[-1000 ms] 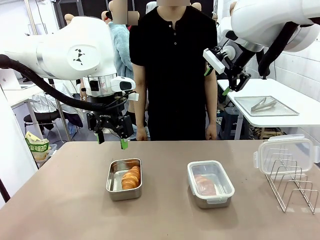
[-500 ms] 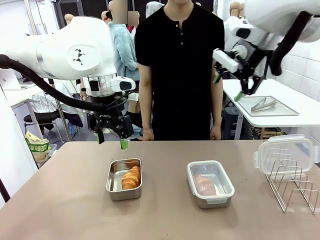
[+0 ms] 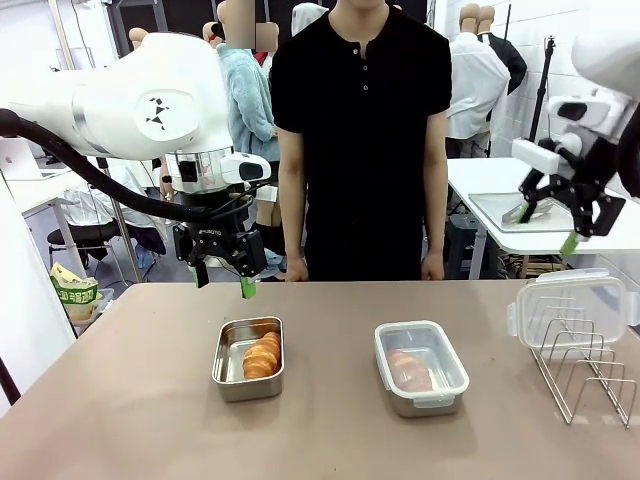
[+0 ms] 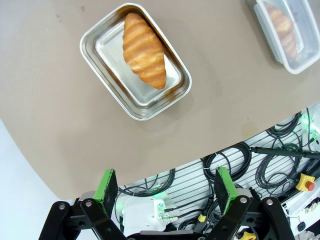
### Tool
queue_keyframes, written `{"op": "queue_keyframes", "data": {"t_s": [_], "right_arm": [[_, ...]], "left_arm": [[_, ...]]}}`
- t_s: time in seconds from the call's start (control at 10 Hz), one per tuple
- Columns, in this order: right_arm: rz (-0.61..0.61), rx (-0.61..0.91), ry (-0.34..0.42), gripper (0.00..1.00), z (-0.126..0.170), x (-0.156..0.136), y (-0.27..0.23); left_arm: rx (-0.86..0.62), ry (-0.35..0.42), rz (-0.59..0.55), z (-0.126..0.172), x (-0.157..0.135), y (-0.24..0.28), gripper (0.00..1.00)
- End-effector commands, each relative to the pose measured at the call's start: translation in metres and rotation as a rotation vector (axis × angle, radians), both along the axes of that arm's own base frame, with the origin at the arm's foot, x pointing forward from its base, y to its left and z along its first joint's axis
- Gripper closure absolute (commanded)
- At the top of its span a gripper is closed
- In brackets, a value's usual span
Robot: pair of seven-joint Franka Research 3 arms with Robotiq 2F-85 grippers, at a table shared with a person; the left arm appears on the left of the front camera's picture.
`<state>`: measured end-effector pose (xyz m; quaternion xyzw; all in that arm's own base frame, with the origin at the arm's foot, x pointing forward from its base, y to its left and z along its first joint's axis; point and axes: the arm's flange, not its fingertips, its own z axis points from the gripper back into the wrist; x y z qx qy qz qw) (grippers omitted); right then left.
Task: Place the bread in airtight containers.
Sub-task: Pick up one Airtight Container lid and hand it to the human.
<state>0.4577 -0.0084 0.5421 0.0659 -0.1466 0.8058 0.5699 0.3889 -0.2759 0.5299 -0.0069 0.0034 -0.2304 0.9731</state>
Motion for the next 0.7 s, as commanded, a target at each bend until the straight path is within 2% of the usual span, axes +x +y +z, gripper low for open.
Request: {"op": "queue_keyframes", "data": {"t_s": [0.0, 0.3, 0.6], "right_arm": [[-0.092, -0.021, 0.065, 0.00, -0.012, -0.005, 0.000], [-0.064, -0.095, 0.247, 0.00, -0.034, -0.005, -0.020], [-0.155, -0.156, 0.191, 0.00, -0.051, 0.006, -0.027]], "left_arm": [[0.007, -0.004, 0.002, 0.002, 0.000, 0.001, 0.00], [0.007, -0.004, 0.002, 0.002, 0.000, 0.001, 0.00], [0.007, -0.004, 0.002, 0.002, 0.000, 0.001, 0.00]]}}
